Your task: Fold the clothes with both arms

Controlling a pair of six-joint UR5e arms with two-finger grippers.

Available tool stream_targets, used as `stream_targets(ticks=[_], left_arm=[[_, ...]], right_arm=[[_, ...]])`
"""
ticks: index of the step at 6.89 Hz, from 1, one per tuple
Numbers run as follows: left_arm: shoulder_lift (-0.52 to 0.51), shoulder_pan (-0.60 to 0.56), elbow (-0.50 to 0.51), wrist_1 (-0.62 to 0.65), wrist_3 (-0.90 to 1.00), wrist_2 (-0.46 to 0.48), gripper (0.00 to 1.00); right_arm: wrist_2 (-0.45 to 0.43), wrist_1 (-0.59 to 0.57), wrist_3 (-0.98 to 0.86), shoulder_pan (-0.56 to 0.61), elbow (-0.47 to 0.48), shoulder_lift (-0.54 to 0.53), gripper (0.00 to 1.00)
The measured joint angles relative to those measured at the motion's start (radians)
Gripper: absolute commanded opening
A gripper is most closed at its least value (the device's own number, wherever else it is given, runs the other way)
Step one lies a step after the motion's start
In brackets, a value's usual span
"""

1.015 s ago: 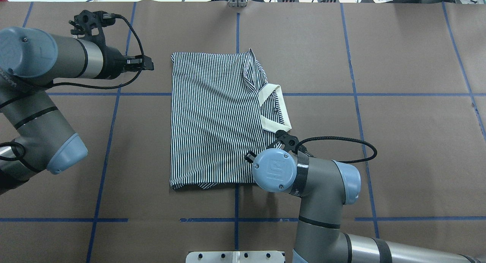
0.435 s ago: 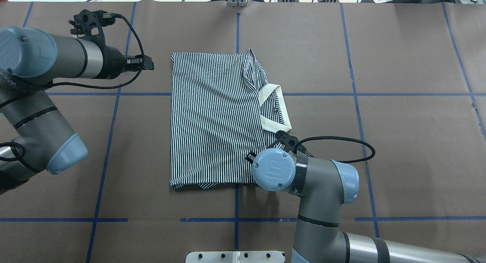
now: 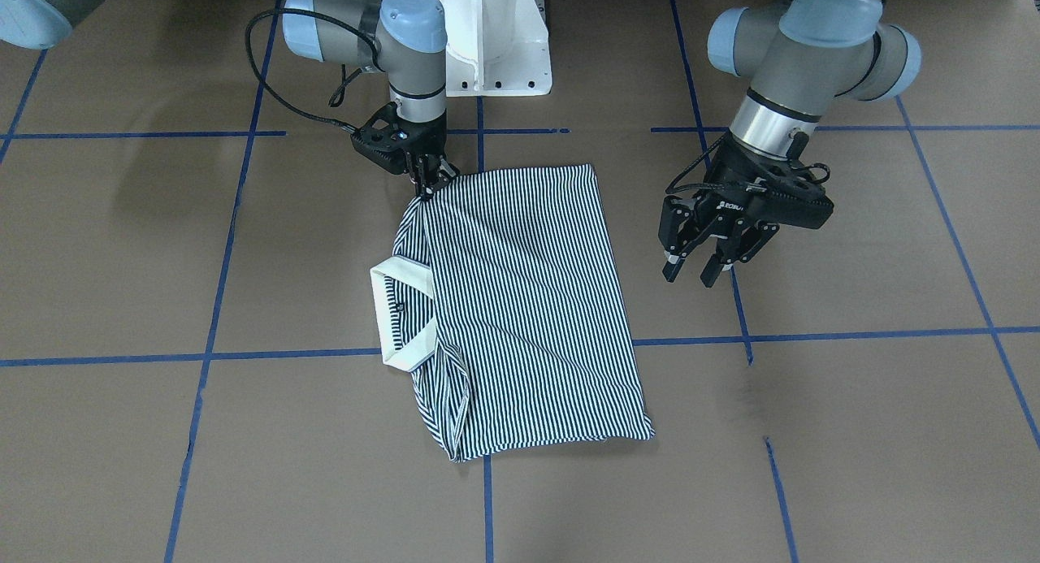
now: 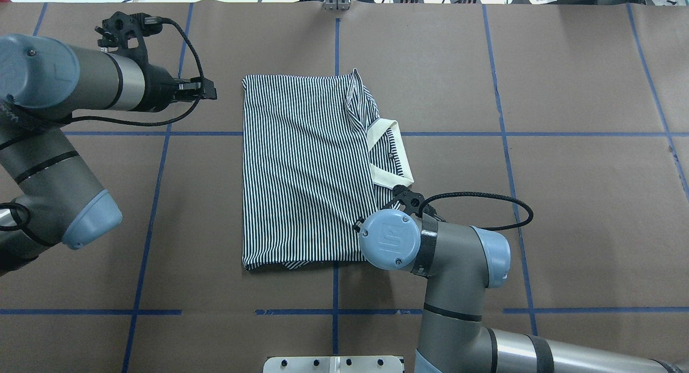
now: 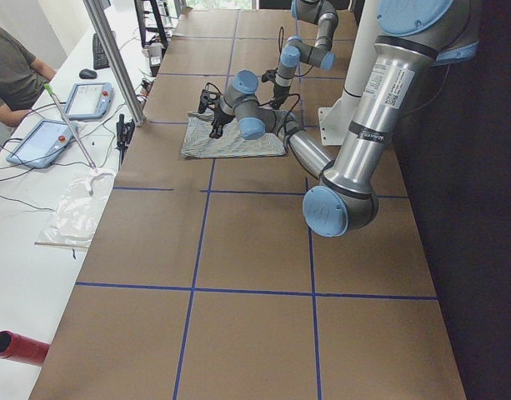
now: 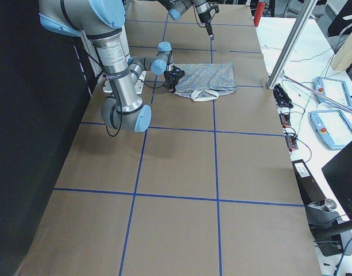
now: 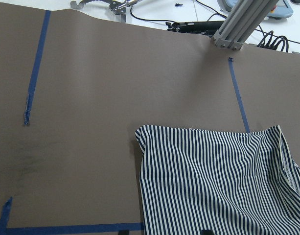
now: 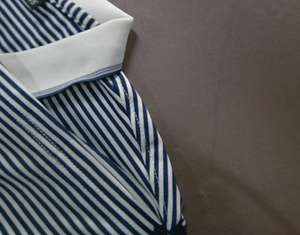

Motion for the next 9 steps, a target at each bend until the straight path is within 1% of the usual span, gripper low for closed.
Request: stream_targets(ticks=[2,3,4,5,6,7,8,9], left_arm=[[0.000,0.000,-0.007,0.007,-0.001,0.000,0.58],[0.006,0.005,-0.033,0.027,-0.032,-0.011,0.58],[0.026,0.032,-0.087,0.059,-0.125,-0.025,0.62],[0.060,0.094,-0.148,0.076,-0.253,-0.015,0.65],[0.105,0.195,-0.197,0.083,-0.405,0.040,0.66],[0.138,0.296,-0.217,0.086,-0.527,0.107,0.70],[0.163,0.380,-0.216,0.087,-0.602,0.154,0.70],[0.173,0.432,-0.199,0.087,-0.642,0.174,0.69]], right_arm=[[0.019,-0.006,-0.001,0.010,0.021,-0.002,0.00],[0.030,-0.009,0.000,0.014,0.053,-0.010,0.00],[0.038,-0.009,0.001,0.016,0.082,-0.023,0.00],[0.041,-0.010,0.003,0.017,0.100,-0.032,0.00],[0.042,-0.010,0.003,0.017,0.113,-0.040,0.00],[0.042,-0.010,0.004,0.017,0.122,-0.048,0.00],[0.042,-0.010,0.004,0.017,0.125,-0.052,0.00],[0.042,-0.010,0.005,0.016,0.126,-0.054,0.00]])
